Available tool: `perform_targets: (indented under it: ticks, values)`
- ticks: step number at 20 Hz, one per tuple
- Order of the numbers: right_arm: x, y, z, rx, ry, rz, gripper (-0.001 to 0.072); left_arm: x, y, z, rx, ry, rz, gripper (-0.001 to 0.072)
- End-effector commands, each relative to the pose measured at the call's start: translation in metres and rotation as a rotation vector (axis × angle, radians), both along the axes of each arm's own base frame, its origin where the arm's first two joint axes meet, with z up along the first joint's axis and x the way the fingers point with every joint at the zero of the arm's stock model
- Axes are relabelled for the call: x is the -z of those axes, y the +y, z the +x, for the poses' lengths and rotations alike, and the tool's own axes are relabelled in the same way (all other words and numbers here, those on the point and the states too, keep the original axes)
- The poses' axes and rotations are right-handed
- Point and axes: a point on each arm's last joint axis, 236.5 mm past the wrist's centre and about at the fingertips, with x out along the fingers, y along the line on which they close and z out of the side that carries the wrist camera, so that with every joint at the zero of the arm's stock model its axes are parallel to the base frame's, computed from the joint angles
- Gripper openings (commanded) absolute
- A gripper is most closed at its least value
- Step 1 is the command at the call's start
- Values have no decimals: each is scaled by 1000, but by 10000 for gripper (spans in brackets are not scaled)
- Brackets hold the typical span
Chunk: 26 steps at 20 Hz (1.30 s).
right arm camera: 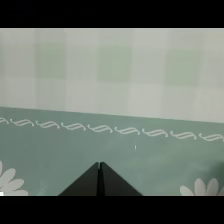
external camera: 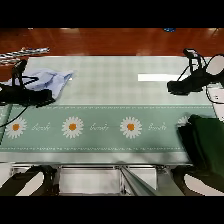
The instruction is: Fold the shirts.
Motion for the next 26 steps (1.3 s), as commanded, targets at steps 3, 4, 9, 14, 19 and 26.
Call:
perform_targets:
  ticks: [3, 4, 9, 14, 19, 26]
  values:
    - [-11, 0, 29, 12, -131, 4, 415, -45, 35, 73, -128, -342, 96, 360]
    - [-10, -2, 27, 8, -123, -5, 411, -67, 43, 91, -145, -450, 128, 507]
    - [-2, -1, 7, -14, -33, -8, 409, -113, 112, 144, -90, -677, 523, 508]
    - [0, -1, 0, -11, -2, -7, 409, -2, 158, 152, -88, -322, 557, 508]
    - [1, 0, -2, 6, 9, -1, 409, 73, 184, 157, -110, -139, 528, 508]
    - [1, 21, -4, -22, 9, 12, 409, 127, 195, 148, -93, 41, 501, 506]
